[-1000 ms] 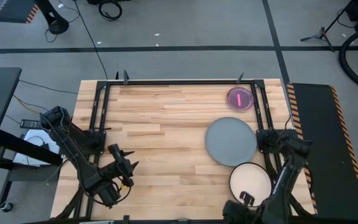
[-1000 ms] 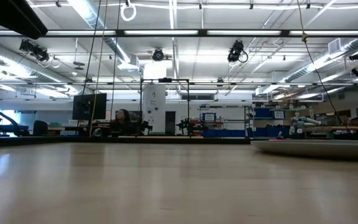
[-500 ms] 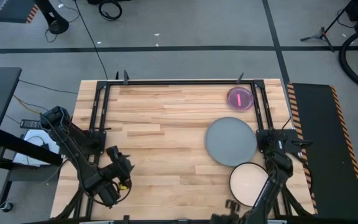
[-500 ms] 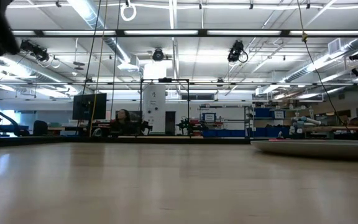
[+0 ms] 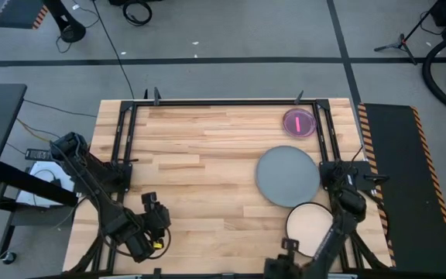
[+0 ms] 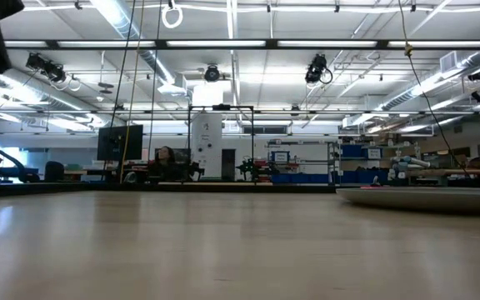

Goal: Stack plastic plates
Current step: Move the bottom stacked plates to the bottom middle of the table

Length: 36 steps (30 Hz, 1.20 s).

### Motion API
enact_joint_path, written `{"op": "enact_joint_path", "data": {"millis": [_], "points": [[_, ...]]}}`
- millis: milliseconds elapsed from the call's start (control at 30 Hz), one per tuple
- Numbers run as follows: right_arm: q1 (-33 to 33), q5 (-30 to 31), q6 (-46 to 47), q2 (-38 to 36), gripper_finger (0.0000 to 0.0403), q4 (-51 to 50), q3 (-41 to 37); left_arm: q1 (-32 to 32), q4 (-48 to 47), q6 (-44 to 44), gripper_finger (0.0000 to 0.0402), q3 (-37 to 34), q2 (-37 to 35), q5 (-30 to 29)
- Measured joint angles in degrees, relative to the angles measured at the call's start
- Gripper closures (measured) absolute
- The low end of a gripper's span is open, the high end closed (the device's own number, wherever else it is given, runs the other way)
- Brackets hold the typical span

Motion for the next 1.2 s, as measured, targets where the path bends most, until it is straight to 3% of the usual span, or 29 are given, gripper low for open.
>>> {"op": "enact_joint_path", "data": {"millis": [133, 367, 600, 667, 900, 1033, 1200], "points": [[-3.10, 0.77, -1.13, 0.00, 0.0369, -0.14, 0.68, 1.20, 0.17, 0.01, 0.0169, 0.00, 0.00, -2.41], [-4.56, 14.51, -8.36, -0.07, 0.0369, -0.30, 1.68, 4.27, 0.48, 0.02, 0.0169, 0.00, 0.00, -3.20], [-8.95, 15.50, -13.48, -0.07, 0.0387, -0.35, 1.32, 6.19, 3.37, -1.13, 0.0169, 0.00, 0.00, -8.00], [-9.75, 17.17, -15.92, -0.07, 0.0395, -0.19, 1.32, 6.23, 6.19, 1.85, 0.0169, 0.00, 0.00, -10.11], [-11.35, 33.55, -17.93, -0.07, 0.0397, -8.68, 0.83, 5.71, 8.15, 16.13, 0.0169, 0.00, -0.02, -14.26], [-14.61, 36.38, -24.46, -1.45, 0.0397, -8.04, -4.96, 7.82, 3.29, 16.06, 0.0169, 0.02, -0.59, -17.40], [-18.76, 38.61, -23.94, -5.51, 0.0397, -8.27, -19.58, 13.72, -1.02, 18.02, 0.0169, 0.07, -1.68, -21.55]]}}
